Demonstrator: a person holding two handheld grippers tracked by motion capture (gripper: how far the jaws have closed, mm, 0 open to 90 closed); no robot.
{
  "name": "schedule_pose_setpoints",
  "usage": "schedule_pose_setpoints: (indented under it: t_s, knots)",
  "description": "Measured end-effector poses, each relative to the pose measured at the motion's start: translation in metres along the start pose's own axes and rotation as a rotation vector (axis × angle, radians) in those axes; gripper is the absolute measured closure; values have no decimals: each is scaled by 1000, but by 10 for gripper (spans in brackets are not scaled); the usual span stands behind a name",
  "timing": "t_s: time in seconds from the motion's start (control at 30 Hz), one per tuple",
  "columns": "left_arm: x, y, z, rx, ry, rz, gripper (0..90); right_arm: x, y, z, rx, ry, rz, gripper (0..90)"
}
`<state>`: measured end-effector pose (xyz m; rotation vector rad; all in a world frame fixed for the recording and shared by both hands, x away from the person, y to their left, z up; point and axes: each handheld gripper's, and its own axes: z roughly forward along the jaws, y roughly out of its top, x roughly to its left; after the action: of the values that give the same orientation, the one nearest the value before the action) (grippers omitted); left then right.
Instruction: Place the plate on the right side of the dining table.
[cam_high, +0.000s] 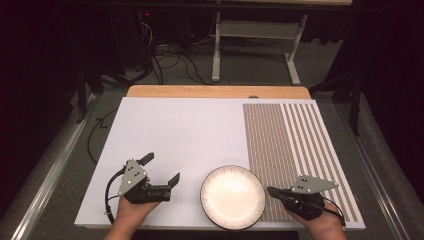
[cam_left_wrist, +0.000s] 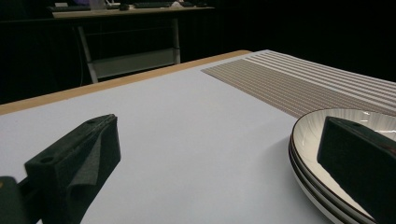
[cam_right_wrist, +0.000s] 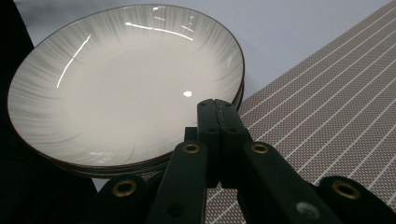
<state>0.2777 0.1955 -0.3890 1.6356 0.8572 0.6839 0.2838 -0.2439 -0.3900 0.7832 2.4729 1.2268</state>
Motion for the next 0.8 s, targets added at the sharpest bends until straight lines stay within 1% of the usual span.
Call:
schedule_pose_setpoints:
  t_s: [0.03,0.07,0.17,0.3,0.47,0.5,0.73,0.8]
  knots:
    - [0,0,0,0,0,0,3,0,0,0,0,0,0,900]
    - [0,0,0,1,0,-1,3,1,0,2,16,-1,-11,900]
    - [1,0,0,1,-1,-3,3,3,0,4,39,2,-27,900]
    - [1,0,-1,-2,0,-6,3,6,0,7,57,14,-33,900]
    - [1,0,0,-2,-1,-8,3,7,1,7,63,8,-40,900]
    - [1,0,0,-2,-2,-7,3,8,2,7,66,5,-49,900]
    - [1,0,-1,-3,-1,-8,3,8,3,7,74,3,-58,900]
    - [1,0,-1,-4,-2,-8,3,8,3,7,78,2,-53,900]
